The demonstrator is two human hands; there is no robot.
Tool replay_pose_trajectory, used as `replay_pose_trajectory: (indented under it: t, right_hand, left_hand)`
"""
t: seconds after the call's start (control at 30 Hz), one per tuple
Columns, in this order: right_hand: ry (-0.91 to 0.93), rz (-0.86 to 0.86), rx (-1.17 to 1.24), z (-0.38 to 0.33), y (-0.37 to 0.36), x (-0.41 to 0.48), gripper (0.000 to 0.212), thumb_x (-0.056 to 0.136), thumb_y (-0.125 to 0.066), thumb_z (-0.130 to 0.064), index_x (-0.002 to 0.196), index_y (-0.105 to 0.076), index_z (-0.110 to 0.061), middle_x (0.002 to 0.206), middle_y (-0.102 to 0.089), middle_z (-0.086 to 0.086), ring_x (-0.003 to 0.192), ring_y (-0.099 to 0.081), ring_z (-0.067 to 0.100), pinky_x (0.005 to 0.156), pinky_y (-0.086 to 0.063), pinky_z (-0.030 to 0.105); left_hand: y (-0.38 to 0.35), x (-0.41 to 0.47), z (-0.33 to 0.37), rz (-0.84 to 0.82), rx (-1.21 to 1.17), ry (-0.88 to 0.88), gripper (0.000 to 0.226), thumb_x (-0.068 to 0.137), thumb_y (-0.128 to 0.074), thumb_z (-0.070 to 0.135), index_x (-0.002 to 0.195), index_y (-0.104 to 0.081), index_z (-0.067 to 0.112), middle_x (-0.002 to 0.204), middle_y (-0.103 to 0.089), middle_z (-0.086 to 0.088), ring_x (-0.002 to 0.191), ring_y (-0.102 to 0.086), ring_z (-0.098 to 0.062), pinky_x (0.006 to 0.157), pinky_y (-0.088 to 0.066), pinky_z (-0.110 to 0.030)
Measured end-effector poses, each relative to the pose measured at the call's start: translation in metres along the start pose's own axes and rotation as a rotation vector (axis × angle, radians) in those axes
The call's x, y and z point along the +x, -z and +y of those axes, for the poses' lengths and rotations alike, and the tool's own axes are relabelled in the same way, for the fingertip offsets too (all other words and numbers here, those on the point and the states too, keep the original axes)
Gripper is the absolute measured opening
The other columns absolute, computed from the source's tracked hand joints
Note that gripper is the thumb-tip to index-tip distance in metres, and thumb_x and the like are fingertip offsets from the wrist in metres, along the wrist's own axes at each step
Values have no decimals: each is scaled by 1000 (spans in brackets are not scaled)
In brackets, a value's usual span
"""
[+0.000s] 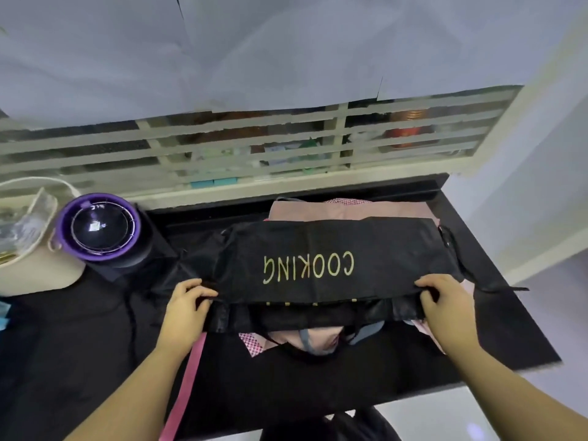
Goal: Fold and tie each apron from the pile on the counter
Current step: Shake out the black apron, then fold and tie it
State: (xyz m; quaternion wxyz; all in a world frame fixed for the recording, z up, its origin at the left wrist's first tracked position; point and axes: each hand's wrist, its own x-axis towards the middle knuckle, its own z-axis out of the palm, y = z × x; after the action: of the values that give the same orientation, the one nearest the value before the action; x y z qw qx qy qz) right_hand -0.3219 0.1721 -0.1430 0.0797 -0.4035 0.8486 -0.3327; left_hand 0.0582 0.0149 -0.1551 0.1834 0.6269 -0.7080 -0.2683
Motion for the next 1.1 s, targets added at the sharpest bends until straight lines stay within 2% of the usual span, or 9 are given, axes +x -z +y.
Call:
replay_pose_trajectory:
  t: [0.13,0.27,0.47,0.6,0.7,0.77,0.87,0.97,1.1]
  right_hand:
    - [56,149,36,-13,10,-15,22,79,-58,12,87,-67,-5,94,-61,1,81,-53,15,73,-31,12]
    - [-25,115,4,2,3,-33,21,79,-59,11,86,-67,-7,98,-62,5,81,-53,17,75,-37,23]
    - [-102,108,-246,12,2,-45,17,77,-62,0,80,-71,-14,97,-64,3,77,-56,29,75,-44,40]
    - [43,124,-316,-13,0,-35,22,73,-49,-14,71,-70,-17,83,-65,1,64,-58,28,69,-31,33]
    - [190,119,-174,-60,-14,-11,23,74,-47,-22,71,-69,-19,80,-65,-3,62,-58,23,69,-35,33]
    - [272,-25,-104,-93,-30,6,16,78,-53,-19,79,-69,-20,83,-65,-5,65,-58,17,67,-40,30]
    - [353,-463,-120,-127,-66,21,15,86,-58,-15,98,-66,-20,94,-59,-6,82,-57,13,72,-44,26]
    - [432,-788,-307,-137,-98,23,18,88,-57,-21,106,-60,-20,103,-57,-1,97,-56,20,83,-49,35]
    - [453,-912,-419,-128,-118,19,15,85,-58,-27,99,-54,-24,96,-47,-8,100,-54,22,82,-49,37]
  left_hand:
    - [7,-14,11,255,-50,-91,16,91,-57,-1,97,-67,10,135,-39,-2,108,-40,-2,95,-34,-24]
    - [-6,-25,-16,45,10,10,12,87,-64,1,93,-70,10,128,-46,-7,108,-53,-20,88,-37,-25]
    - [-4,-32,-19,-79,176,178,14,88,-58,17,88,-63,30,107,-49,15,72,-55,-5,63,-42,-27]
    - [16,-16,3,26,182,210,16,85,-52,20,79,-63,31,81,-63,12,67,-56,-13,61,-40,-29]
    - [28,8,9,180,109,173,16,86,-53,17,85,-65,28,87,-63,9,76,-56,-18,69,-42,-31]
    - [33,30,8,237,85,118,17,87,-54,13,96,-66,22,94,-64,4,86,-59,-21,74,-44,-34]
    - [38,68,6,183,-18,55,27,89,-54,10,116,-61,13,105,-63,-2,101,-58,-24,83,-43,-33]
    - [36,101,7,20,-23,205,38,96,-50,30,129,-53,10,117,-62,-7,113,-55,-26,87,-39,-32]
    - [29,135,2,-207,68,429,55,94,-45,52,108,-65,3,114,-65,-15,105,-60,-32,84,-44,-34]
